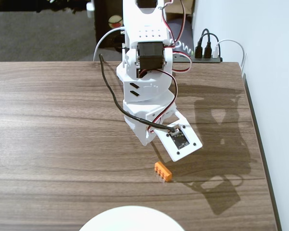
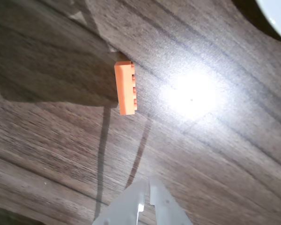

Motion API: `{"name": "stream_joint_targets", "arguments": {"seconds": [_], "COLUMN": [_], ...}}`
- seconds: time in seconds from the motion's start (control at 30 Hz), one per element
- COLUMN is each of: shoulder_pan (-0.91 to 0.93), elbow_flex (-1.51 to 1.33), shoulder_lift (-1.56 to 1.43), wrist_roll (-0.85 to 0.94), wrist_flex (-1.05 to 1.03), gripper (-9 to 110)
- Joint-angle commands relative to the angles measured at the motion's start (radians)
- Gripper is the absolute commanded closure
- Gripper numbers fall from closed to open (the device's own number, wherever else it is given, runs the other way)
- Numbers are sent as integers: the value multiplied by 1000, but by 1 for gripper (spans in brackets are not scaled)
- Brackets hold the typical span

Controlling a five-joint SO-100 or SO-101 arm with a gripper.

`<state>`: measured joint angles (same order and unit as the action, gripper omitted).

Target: Grasp a lego block and put it on the plate.

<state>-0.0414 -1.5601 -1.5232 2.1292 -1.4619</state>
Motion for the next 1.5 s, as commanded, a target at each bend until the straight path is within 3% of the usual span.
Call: {"name": "stream_joint_targets", "arguments": {"seconds": [0.0, 0.3, 0.57, 0.7, 1.47], "shoulder_pan": [0, 11, 12, 0, -61], "elbow_flex": [44, 51, 64, 69, 91], "shoulder_lift": [2, 21, 89, 101, 264], "wrist_roll": [8, -83, -87, -166, -169], "wrist_flex": [11, 29, 100, 124, 233], "gripper": [100, 82, 77, 64, 60]}}
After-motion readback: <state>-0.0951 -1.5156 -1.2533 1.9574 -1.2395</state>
